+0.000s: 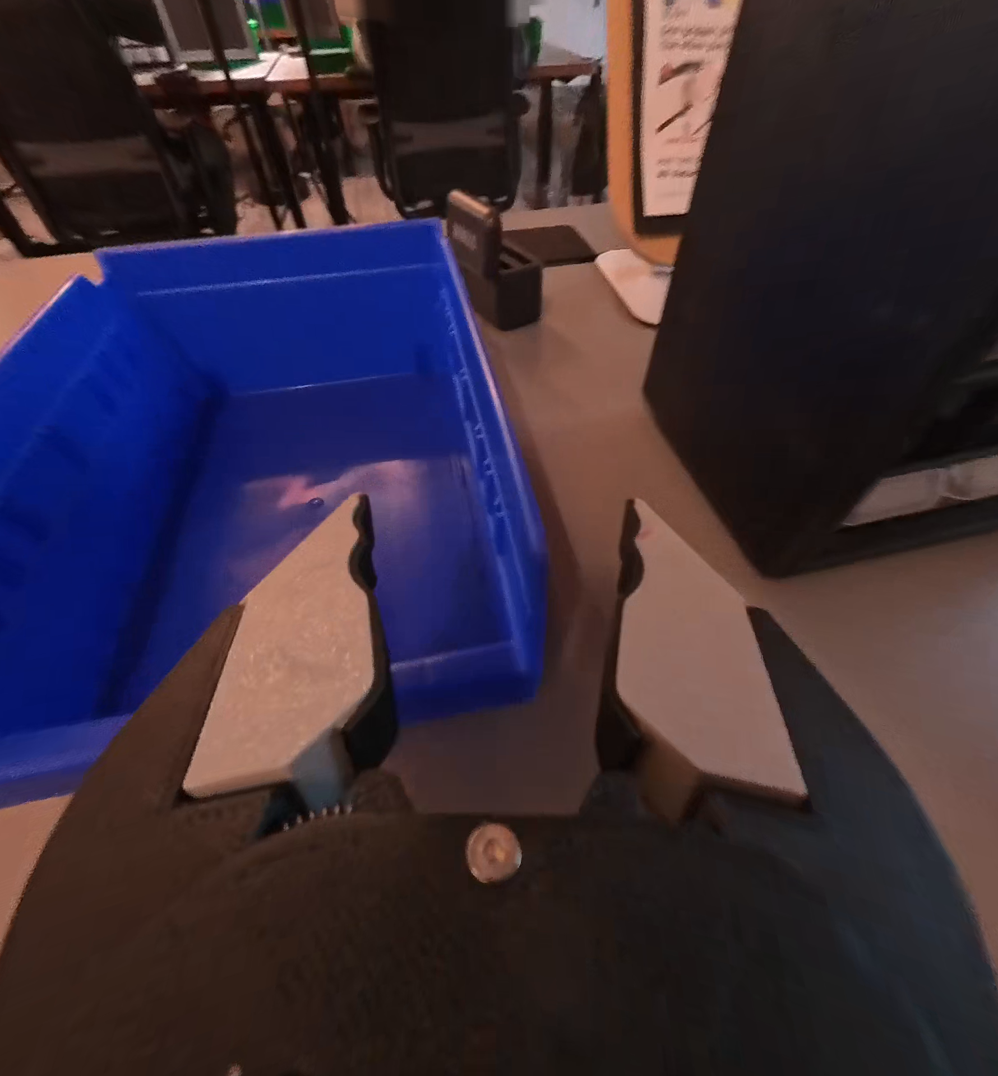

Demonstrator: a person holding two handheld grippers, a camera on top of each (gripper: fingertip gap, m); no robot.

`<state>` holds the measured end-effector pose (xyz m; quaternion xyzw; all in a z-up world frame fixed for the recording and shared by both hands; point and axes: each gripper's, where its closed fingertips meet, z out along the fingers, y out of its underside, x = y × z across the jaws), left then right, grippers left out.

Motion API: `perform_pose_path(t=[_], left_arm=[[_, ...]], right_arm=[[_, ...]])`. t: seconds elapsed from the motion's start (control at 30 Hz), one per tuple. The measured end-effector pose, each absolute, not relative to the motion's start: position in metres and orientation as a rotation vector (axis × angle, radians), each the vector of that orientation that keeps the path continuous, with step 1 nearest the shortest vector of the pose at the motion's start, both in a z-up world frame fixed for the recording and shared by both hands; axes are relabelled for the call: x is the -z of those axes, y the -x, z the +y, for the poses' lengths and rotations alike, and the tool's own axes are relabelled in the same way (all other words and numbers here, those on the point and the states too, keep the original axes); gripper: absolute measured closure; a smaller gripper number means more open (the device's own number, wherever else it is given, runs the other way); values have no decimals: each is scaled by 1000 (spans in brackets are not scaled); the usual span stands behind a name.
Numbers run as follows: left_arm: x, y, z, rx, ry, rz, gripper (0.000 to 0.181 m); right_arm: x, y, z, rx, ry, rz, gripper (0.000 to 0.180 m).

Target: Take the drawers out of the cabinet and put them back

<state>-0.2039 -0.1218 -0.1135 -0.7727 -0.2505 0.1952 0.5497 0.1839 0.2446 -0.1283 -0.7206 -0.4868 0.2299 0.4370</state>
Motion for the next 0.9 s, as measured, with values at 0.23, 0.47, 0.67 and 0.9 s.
perform_pose_path(t=[0.23,0.47,0.67,0.9], left_arm=[[133,221,-110,-624,1860,-510,145],[133,223,-140,-592,1886,-515,178],[140,226,-127,-602,1949,-481,142],[139,228,-150,-671,1958,-385,176]], right_arm=[[163,-175,271,-108,1780,-1307,154],[160,-209,244,-283,1878,-1325,175],[162,-208,244,-223,1812,-1338,164],[166,-215,228,-193,1805,-1451,176]])
